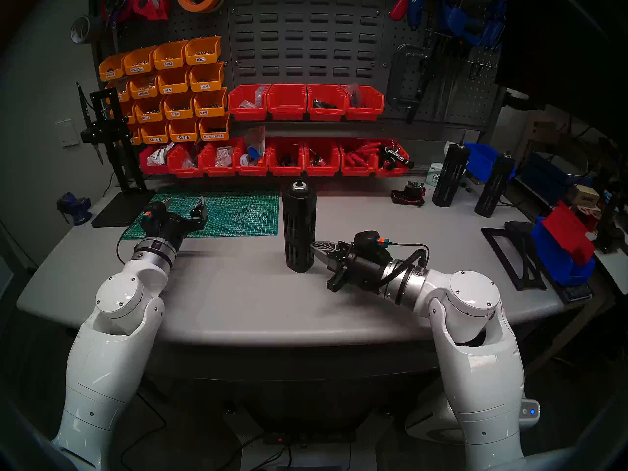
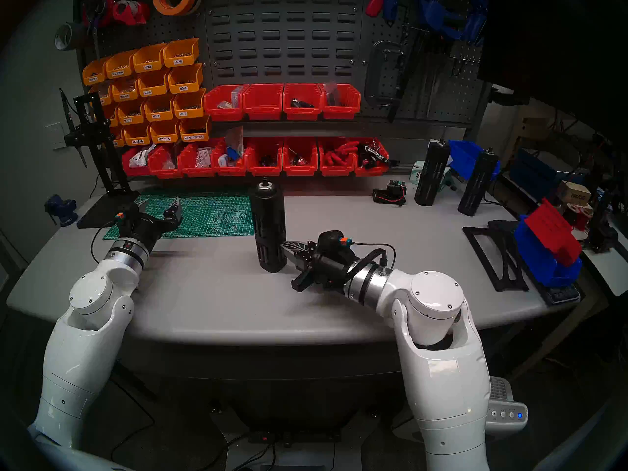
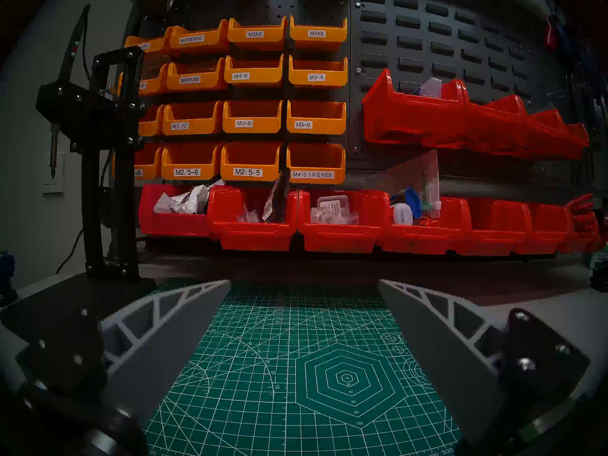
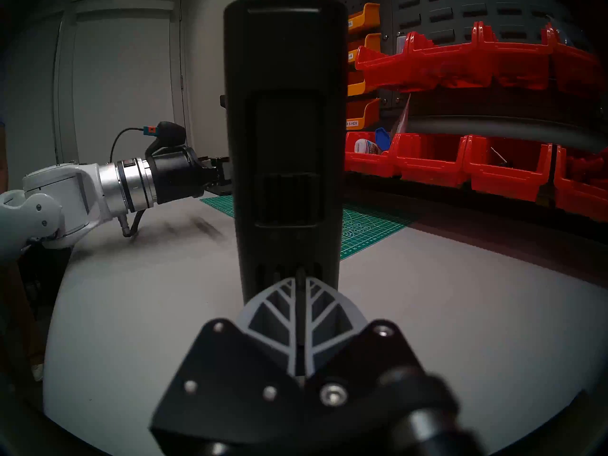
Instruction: Pick a screwdriver bit and insert it into the screwdriver
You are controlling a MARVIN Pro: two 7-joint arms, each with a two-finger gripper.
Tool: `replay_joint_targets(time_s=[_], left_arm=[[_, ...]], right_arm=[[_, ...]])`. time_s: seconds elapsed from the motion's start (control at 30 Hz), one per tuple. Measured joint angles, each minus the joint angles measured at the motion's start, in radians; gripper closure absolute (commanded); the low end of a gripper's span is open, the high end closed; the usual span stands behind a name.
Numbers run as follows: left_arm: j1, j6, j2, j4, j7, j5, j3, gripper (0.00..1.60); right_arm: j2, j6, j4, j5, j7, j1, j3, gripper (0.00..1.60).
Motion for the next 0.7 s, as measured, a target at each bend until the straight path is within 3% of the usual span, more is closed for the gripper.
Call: replay_joint_targets(time_s=[0.7], left_arm=[[0.000, 0.000, 0.000, 0.000, 0.000, 0.000, 0.000, 0.00]], right_arm=[[0.008, 0.003, -0.057, 0.000, 0.020, -0.057, 0.045, 1.60]])
